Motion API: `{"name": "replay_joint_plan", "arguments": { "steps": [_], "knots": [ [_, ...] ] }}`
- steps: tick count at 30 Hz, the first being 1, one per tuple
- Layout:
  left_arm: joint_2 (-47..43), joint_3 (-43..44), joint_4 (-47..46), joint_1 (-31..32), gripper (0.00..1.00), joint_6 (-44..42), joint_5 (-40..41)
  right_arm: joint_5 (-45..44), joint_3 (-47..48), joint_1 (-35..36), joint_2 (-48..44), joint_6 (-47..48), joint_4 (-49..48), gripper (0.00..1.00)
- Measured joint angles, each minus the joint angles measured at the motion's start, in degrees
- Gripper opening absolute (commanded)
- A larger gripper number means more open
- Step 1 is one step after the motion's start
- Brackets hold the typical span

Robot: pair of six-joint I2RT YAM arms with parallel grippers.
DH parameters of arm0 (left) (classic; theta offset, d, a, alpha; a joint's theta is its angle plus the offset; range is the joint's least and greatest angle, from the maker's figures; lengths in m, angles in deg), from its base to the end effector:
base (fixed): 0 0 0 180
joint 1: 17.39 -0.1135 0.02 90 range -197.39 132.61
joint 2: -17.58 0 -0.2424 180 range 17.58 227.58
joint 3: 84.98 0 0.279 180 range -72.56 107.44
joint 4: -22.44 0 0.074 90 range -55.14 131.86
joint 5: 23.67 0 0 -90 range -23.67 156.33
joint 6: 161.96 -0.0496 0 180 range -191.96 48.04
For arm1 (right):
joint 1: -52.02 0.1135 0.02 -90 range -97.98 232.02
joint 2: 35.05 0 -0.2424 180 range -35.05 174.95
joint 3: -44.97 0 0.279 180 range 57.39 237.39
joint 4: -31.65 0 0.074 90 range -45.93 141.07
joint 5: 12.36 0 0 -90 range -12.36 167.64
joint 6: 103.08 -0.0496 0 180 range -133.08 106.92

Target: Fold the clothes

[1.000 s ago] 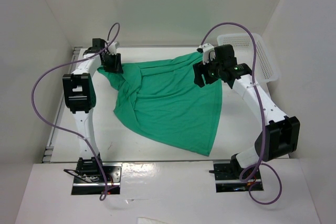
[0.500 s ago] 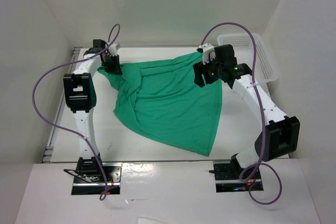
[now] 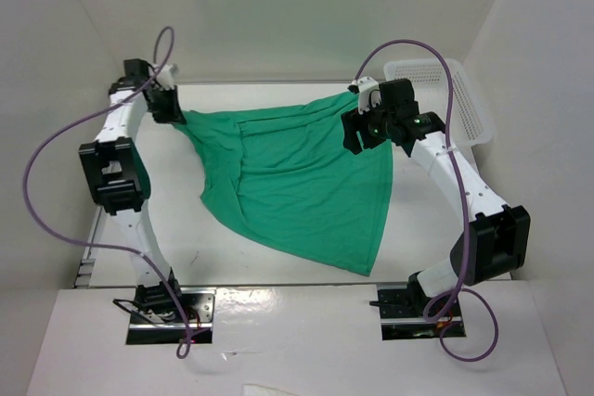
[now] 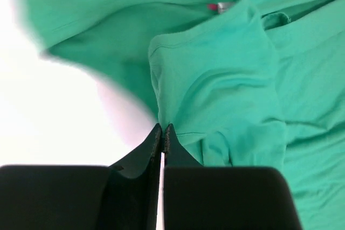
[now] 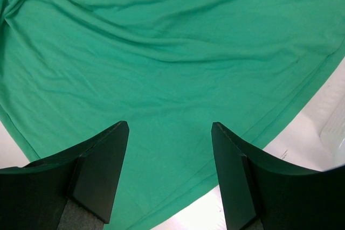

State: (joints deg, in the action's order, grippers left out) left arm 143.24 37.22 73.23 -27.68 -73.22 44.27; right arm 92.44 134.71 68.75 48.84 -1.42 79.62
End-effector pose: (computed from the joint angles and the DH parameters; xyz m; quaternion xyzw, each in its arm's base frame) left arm 0.5050 0.0728 0.1962 -0.0150 0.9359 -0.1508 0.3181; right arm 0.3432 0.1164 0.3012 -0.2729 0.8659 0.1354 0.3968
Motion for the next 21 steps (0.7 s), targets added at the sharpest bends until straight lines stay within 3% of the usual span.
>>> {"name": "replay_joint_plan", "arguments": {
  "steps": [6,10,21],
  "knots": [
    [-18.4,-8.8,2.2,-7.8,0.00,-3.3,4.4,0.2,0.1,0.1,0.0,0.1,0.5,0.71],
    [-28.9,-17.9,2.6,-9.5,0.00,-6.4,7.8,-0.6,0.9,1.2,0.6,0.6,1.8,0.71],
    [-41.7,-37.4,8.3,-13.4,0.00,-13.9,13.4,-2.8,4.0,7.0,4.2,3.8,7.9,0.71]
  ]
}}
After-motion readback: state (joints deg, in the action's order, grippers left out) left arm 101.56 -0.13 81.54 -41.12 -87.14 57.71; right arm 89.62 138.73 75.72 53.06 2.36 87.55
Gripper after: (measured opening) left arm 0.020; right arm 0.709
